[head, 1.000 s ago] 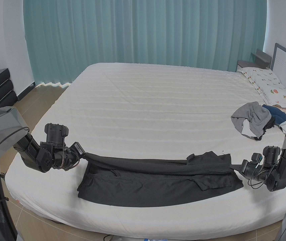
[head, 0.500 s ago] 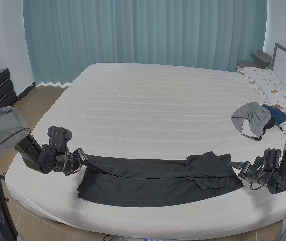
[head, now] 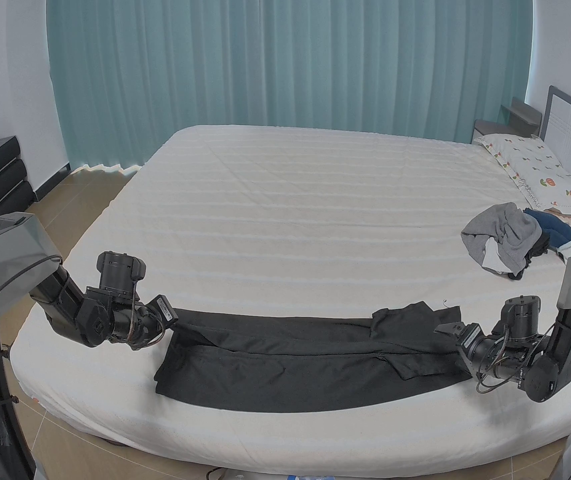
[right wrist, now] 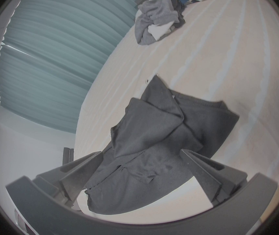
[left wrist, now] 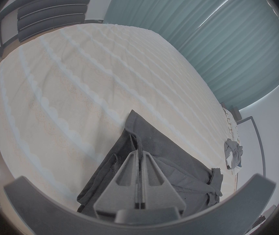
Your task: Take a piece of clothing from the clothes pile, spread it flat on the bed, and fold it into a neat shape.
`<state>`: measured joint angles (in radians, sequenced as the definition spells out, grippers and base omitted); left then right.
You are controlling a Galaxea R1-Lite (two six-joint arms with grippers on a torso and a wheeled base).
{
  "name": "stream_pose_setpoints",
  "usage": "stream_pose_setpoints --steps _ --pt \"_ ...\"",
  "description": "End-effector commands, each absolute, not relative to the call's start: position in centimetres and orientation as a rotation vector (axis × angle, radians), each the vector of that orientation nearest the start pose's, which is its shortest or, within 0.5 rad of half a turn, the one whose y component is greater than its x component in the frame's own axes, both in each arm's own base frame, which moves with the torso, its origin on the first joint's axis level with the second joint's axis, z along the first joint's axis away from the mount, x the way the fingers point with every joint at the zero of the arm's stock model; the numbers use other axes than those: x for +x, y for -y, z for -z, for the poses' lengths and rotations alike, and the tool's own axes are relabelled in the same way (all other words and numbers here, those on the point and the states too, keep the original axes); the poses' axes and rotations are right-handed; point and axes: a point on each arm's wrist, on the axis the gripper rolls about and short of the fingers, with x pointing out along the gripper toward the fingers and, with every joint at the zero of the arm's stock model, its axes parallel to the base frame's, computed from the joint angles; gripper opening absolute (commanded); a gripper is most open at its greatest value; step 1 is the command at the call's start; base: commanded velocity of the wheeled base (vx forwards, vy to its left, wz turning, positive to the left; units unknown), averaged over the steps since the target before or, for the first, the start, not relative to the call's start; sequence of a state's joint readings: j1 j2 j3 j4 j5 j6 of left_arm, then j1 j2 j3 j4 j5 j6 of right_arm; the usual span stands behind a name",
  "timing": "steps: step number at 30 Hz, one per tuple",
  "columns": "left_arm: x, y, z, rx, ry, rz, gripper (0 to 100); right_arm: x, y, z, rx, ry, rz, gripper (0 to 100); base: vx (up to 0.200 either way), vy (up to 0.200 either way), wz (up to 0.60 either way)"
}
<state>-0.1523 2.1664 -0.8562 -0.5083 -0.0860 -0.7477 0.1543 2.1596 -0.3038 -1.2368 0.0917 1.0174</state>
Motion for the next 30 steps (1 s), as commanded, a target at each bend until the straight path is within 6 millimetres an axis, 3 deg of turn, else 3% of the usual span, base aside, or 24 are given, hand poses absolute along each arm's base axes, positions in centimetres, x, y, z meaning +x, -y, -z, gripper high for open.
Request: stream_pose_setpoints --steps 1,16,24,25,30 --pt "35.3 5.7 -2.6 -0.676 -0.847 -0.083 0 27.6 -5.5 0.6 0.974 -0.706 0.099 100 0.000 0.000 0.00" --pt "35.4 5.7 -2.5 -0.676 -0.841 -0.080 0 31.0 -7.5 2.0 1.006 -0.660 0.204 100 0.000 0.000 0.00" --pt "35.4 5.7 -2.6 -0.675 -0.837 -0.081 0 31.0 -7.4 2.2 0.995 -0.647 0.233 100 0.000 0.000 0.00" --pt "35.4 5.7 -2.6 -0.674 -0.839 -0.080 0 31.0 -7.4 2.2 0.988 -0.646 0.247 0 0.000 0.000 0.00" --pt "35.4 5.7 -2.6 -0.671 -0.837 -0.081 0 30.9 -7.2 1.5 0.982 -0.634 0.266 0 0.000 0.000 0.00"
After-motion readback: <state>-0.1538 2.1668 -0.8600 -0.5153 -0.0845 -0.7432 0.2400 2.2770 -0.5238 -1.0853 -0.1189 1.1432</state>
